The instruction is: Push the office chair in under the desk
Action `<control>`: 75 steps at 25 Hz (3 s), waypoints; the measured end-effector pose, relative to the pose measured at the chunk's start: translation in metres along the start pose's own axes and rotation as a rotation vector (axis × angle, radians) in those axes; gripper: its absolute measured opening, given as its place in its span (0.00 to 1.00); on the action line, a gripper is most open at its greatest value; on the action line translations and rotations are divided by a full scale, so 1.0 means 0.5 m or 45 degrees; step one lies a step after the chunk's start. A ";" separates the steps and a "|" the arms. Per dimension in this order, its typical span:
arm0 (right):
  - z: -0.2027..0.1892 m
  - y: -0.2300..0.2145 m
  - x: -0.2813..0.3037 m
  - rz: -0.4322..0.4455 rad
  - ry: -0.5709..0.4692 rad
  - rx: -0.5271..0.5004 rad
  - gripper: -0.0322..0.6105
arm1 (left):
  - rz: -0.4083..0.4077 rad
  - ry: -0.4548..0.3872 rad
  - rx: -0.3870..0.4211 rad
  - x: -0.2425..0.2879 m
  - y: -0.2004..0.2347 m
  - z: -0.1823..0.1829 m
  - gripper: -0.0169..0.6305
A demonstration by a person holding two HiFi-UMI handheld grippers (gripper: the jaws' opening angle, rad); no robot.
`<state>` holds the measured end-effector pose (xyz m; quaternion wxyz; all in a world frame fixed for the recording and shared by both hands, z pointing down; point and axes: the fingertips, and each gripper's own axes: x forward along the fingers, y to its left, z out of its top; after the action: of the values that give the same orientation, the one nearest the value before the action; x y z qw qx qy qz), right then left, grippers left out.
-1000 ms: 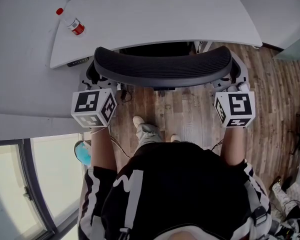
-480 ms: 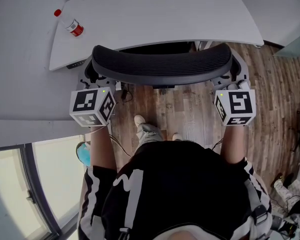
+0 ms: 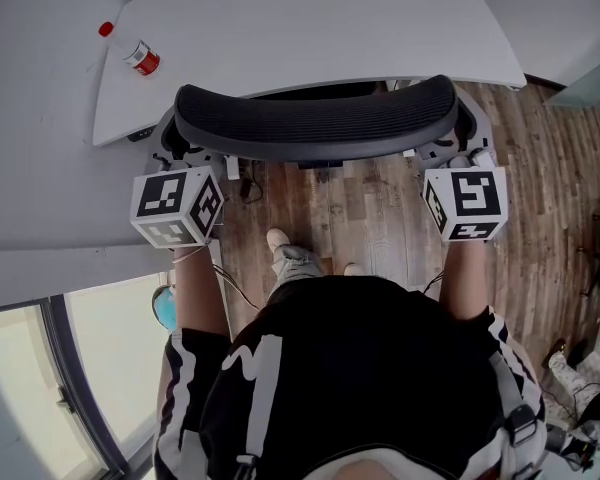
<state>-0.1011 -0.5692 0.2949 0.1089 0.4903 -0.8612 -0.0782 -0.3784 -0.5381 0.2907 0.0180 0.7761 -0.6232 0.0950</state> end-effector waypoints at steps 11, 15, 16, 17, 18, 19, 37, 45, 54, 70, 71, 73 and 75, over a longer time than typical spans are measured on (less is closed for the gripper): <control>0.003 -0.007 0.036 0.009 0.000 -0.001 0.43 | 0.010 0.002 -0.006 0.027 0.020 0.003 0.45; 0.004 -0.009 0.049 0.012 0.003 -0.002 0.43 | 0.014 0.003 -0.007 0.037 0.027 0.004 0.45; 0.004 -0.009 0.051 0.013 0.003 -0.001 0.43 | 0.014 0.004 -0.007 0.038 0.027 0.004 0.45; 0.004 -0.010 0.052 0.014 0.003 -0.001 0.43 | 0.014 0.004 -0.008 0.039 0.028 0.004 0.45; 0.005 -0.011 0.053 0.014 0.003 -0.001 0.43 | 0.015 0.005 -0.008 0.040 0.028 0.004 0.45; 0.005 -0.011 0.055 0.015 0.002 -0.001 0.43 | 0.016 0.007 -0.008 0.041 0.029 0.005 0.45; 0.009 -0.029 0.096 0.034 0.006 -0.008 0.43 | 0.032 0.004 -0.013 0.070 0.040 0.010 0.45; 0.007 -0.035 0.101 0.049 -0.006 -0.005 0.43 | 0.038 0.011 -0.014 0.073 0.037 0.009 0.45; 0.009 -0.036 0.107 0.097 -0.021 -0.007 0.43 | 0.065 0.009 -0.023 0.073 0.039 0.007 0.45; 0.006 -0.028 0.098 0.069 -0.029 -0.017 0.43 | 0.029 -0.034 -0.017 0.060 0.037 0.003 0.45; 0.006 -0.028 0.096 0.067 -0.030 -0.018 0.43 | 0.029 -0.038 -0.012 0.058 0.036 0.003 0.45; 0.005 -0.028 0.091 0.062 -0.035 -0.022 0.43 | 0.036 -0.050 -0.004 0.052 0.031 0.006 0.45; 0.007 -0.028 0.084 0.051 -0.039 -0.034 0.43 | 0.046 -0.064 0.000 0.046 0.028 0.007 0.45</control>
<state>-0.1114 -0.6125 0.2931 0.1038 0.4701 -0.8713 -0.0950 -0.3871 -0.5639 0.2899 0.0005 0.7669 -0.6373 0.0760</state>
